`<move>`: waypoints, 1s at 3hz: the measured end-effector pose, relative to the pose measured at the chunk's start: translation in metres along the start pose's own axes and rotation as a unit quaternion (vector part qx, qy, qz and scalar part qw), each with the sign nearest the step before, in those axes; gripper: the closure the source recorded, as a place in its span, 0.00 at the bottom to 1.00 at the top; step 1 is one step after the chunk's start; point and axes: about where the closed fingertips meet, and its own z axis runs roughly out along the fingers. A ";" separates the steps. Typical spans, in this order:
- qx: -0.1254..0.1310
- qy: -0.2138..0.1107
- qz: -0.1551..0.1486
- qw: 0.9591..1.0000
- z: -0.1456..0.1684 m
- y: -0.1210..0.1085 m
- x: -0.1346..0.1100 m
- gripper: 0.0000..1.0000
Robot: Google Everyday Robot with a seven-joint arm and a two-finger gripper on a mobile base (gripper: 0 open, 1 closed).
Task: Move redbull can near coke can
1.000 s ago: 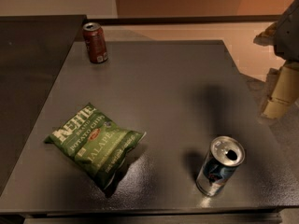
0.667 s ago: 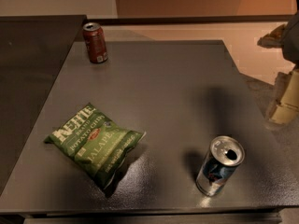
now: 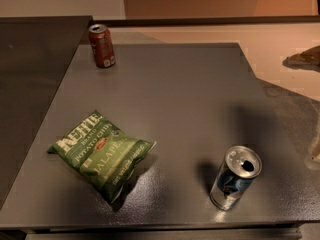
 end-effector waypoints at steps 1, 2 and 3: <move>-0.027 -0.024 -0.018 0.999 0.008 0.029 -0.001 0.00; -0.059 -0.050 -0.039 0.996 0.025 0.059 -0.011 0.00; -0.078 -0.074 -0.055 0.993 0.038 0.078 -0.029 0.00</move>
Offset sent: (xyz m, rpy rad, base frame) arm -0.0814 0.0511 -0.0579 0.1483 0.1388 0.2172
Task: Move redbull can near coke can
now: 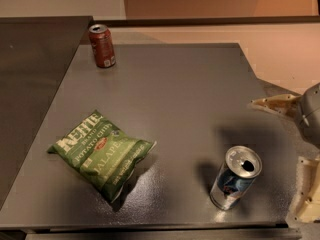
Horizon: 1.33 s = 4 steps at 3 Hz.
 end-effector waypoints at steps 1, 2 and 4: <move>-0.012 -0.022 -0.006 1.000 0.014 0.007 -0.015 0.00; -0.020 -0.036 -0.007 0.999 0.020 0.010 -0.026 0.00; -0.037 -0.041 -0.002 0.998 0.028 0.013 -0.034 0.16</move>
Offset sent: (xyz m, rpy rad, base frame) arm -0.0140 0.0447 -0.0095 0.1019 0.0545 0.0517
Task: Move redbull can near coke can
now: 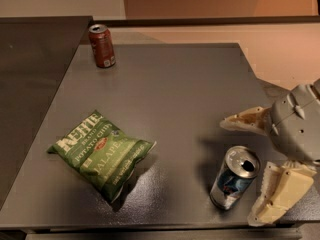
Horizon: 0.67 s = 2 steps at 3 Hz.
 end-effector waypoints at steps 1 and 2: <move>-0.002 0.001 0.005 1.000 0.002 -0.001 0.002 0.40; 0.000 0.000 0.007 1.000 -0.001 -0.002 0.002 0.64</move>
Offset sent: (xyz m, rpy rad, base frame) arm 0.0003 -0.0065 0.0008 0.0043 0.0160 -0.0185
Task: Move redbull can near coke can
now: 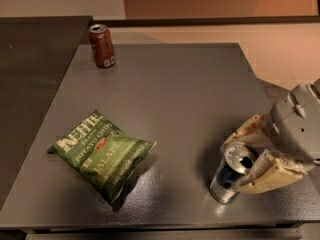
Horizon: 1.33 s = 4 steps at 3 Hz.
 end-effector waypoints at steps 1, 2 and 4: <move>0.018 -0.003 0.008 1.000 -0.012 -0.007 -0.008 0.87; 0.051 -0.003 0.028 0.998 -0.028 -0.035 -0.024 1.00; 0.094 0.000 0.087 0.992 -0.039 -0.147 -0.065 1.00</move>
Offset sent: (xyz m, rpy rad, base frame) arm 0.0697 0.0102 0.0722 0.0167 -0.0837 -0.2277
